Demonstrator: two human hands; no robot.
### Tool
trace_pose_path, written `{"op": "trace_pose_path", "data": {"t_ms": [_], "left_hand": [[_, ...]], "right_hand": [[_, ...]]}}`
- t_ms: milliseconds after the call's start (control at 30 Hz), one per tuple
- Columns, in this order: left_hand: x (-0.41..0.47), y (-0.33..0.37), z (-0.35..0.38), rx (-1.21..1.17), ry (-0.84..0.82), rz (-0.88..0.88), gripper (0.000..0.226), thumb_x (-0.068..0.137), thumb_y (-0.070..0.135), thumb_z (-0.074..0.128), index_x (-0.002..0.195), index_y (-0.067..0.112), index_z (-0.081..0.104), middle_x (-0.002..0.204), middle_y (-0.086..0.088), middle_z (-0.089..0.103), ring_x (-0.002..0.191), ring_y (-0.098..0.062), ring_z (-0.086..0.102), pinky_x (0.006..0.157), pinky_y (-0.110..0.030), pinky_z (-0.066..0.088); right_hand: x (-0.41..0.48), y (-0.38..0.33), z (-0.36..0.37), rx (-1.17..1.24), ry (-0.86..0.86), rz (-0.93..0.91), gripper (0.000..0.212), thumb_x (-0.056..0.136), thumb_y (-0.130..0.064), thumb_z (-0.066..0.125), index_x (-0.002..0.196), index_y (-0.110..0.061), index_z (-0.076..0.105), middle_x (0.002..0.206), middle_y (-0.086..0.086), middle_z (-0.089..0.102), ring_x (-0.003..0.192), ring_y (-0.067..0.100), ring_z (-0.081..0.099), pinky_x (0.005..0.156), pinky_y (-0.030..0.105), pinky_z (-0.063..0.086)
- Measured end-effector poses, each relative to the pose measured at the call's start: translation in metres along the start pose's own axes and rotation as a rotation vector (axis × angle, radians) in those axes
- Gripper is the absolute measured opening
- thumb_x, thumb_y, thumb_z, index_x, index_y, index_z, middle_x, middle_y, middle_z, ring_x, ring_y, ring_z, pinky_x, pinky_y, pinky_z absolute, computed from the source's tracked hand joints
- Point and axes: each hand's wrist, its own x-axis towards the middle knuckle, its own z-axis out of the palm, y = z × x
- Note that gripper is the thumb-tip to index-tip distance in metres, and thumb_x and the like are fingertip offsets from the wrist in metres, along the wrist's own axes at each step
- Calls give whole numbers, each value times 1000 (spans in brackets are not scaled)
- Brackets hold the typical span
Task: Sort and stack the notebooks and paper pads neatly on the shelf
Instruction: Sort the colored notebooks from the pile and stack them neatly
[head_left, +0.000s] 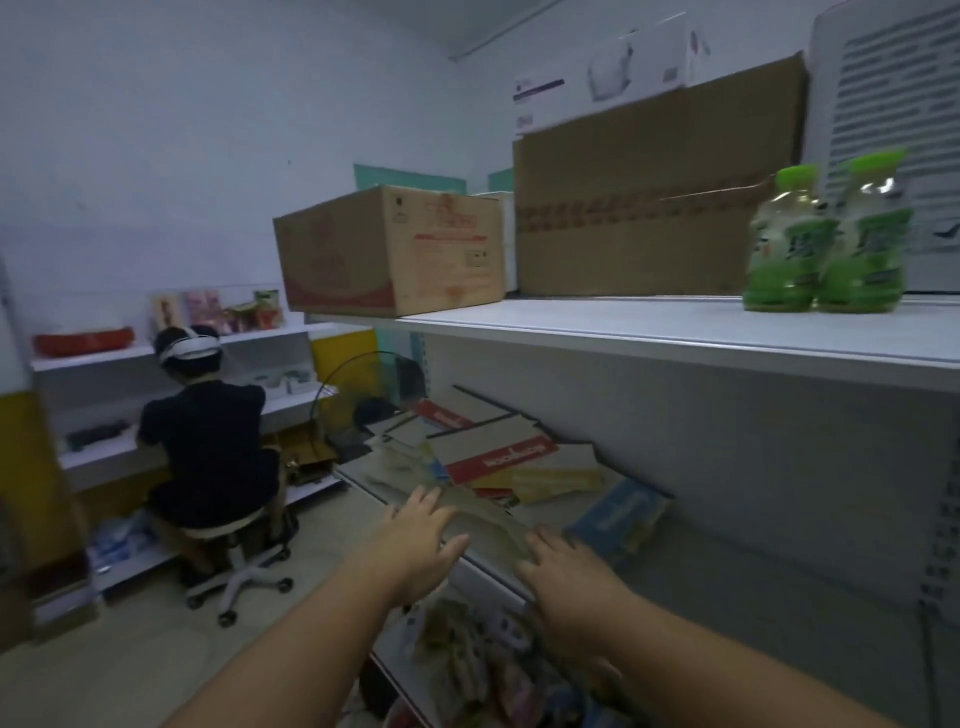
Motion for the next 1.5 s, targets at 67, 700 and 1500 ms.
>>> {"op": "trace_pose_path", "data": {"t_ms": [67,700,1500], "left_hand": [[17,-23,-6,27,-15,-52,59,98,52,26,149,24,22,160,-1,3,147,-18,-4,118,-42,3],[194,-149,-6,-347,60,114,38,97,33,43,131,19,52,138,1,50,125,-13,47,93,-17,36],[264,-184,1,-1663,-522,16,28,85,0,57,112,11,60,104,-21,69,96,-40,63,78,-47,52]], "right_hand": [[42,0,-6,47,77,2,49,96,-37,41,139,-12,36,155,12,12,144,30,5,116,48,11],[277,5,6,263,17,315,75,88,-52,50,148,-25,14,159,3,-2,146,26,-3,116,48,8],[231,-25,18,19,614,265,54,78,-13,41,130,-24,50,150,5,35,139,22,29,114,41,25]]}}
